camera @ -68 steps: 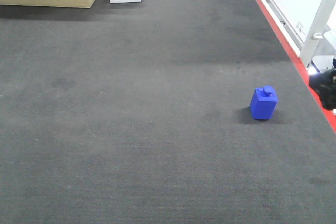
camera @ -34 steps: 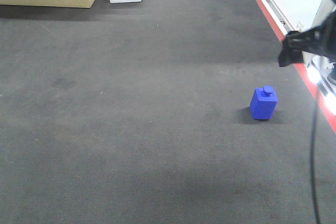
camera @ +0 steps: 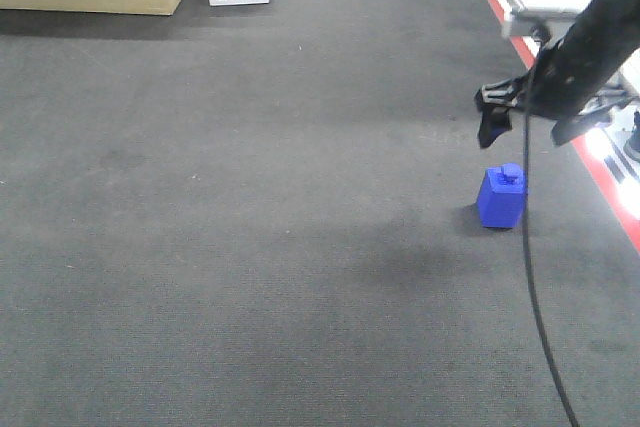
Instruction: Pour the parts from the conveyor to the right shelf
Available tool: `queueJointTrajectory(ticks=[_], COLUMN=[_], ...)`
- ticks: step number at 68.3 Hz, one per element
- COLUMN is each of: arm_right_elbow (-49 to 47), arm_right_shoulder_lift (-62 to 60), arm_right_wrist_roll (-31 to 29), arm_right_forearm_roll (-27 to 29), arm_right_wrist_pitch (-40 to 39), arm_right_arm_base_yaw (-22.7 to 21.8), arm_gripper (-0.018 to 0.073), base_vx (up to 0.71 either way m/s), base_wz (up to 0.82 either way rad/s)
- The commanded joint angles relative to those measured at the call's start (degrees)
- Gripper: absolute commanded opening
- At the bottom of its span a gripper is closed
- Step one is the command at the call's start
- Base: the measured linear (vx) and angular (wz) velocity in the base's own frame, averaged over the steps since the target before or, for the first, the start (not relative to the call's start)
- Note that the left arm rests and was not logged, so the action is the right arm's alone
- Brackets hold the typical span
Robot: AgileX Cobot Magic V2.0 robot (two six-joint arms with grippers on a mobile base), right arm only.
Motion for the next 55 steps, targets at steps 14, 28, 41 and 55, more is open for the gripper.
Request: queueJointTrajectory(ticks=[14,28,41,55], arm_right_elbow=[-2.0,-2.0,-2.0,-2.0], arm_right_shoulder_lift=[3.3,5.9,7.1,9.5], arm_right_wrist_roll=[-0.2,-0.2,-0.2,-0.2], arm_right_forearm_roll=[-1.1,-1.0,-0.5,-0.5], arm_right_wrist_pitch=[2.8,2.8,2.8,2.1], arm_right_arm_base_yaw=[-0.1,-0.1,-0.1,-0.1], arm_gripper=[0.0641,0.0625,0.0559,0.0403], base_vx=[0.00,0.00,0.00,0.00], base_wz=[0.00,0.00,0.00,0.00])
